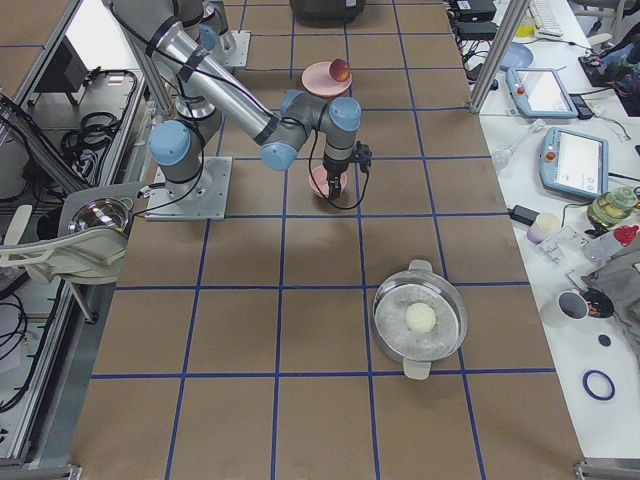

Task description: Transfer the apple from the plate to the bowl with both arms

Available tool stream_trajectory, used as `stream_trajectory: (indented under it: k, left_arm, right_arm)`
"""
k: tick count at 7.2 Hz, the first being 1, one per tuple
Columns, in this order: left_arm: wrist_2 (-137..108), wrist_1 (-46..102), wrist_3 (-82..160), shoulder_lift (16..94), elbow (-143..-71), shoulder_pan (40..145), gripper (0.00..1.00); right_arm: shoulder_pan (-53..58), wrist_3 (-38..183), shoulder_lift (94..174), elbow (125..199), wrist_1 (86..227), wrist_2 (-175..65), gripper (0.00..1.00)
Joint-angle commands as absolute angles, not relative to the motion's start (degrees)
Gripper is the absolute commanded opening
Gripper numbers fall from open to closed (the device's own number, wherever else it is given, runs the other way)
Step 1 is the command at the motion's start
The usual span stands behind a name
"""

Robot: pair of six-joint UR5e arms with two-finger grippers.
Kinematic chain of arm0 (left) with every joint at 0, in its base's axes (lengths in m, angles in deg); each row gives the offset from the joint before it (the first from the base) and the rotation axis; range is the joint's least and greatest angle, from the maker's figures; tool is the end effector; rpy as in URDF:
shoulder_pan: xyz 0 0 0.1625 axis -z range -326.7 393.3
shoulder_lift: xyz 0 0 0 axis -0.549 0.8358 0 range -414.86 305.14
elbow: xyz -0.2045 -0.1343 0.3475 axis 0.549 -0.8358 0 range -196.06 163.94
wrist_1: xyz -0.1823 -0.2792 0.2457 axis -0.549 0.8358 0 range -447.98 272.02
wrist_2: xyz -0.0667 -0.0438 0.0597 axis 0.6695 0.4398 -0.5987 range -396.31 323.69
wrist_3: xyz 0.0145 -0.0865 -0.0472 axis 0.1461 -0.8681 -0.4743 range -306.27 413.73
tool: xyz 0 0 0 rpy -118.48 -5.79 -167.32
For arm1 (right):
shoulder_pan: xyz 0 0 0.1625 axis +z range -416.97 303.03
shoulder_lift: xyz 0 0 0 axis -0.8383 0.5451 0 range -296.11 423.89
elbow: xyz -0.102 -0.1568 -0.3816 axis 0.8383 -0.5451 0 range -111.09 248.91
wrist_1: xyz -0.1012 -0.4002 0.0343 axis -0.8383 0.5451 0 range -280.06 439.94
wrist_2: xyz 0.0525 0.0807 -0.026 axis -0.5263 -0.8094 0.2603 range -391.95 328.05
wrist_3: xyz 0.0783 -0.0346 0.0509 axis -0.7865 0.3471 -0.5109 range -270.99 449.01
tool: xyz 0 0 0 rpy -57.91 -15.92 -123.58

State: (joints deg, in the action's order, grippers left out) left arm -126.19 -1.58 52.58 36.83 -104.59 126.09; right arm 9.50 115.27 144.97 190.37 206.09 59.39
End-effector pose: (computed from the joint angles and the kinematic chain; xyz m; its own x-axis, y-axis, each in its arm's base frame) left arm -0.1581 -0.5030 0.4923 -0.9996 0.0288 0.0034 0.0286 0.9979 -0.0589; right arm -0.0623 -0.4710 0.2217 -0.9988 -0.0479 -0.0116 -0.0486 0.9959 0.0763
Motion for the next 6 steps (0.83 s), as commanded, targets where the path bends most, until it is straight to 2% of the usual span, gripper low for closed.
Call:
stream_trajectory:
  k: [1,2,4,6]
  left_arm:
    - [-126.4,-1.85,50.75,37.42,-107.53,128.03,1.0]
    - [-126.58,-7.33,48.48,37.6,-109.12,129.61,1.0]
    - [-125.96,-14.38,42.85,39.96,-112.29,129.98,1.0]
    - [-126.05,-26.74,39.26,42.08,-119.04,129.98,1.0]
  right_arm:
    - [8.43,115.38,144.48,192.4,207.55,59.37,0.07]
    - [8.42,115.29,144.57,192.14,207.55,59.37,0.0]
    - [9.12,114.51,145.44,190.13,207.2,59.2,0.0]
    - [13.49,108.49,145.45,185.04,201.71,53.68,0.0]
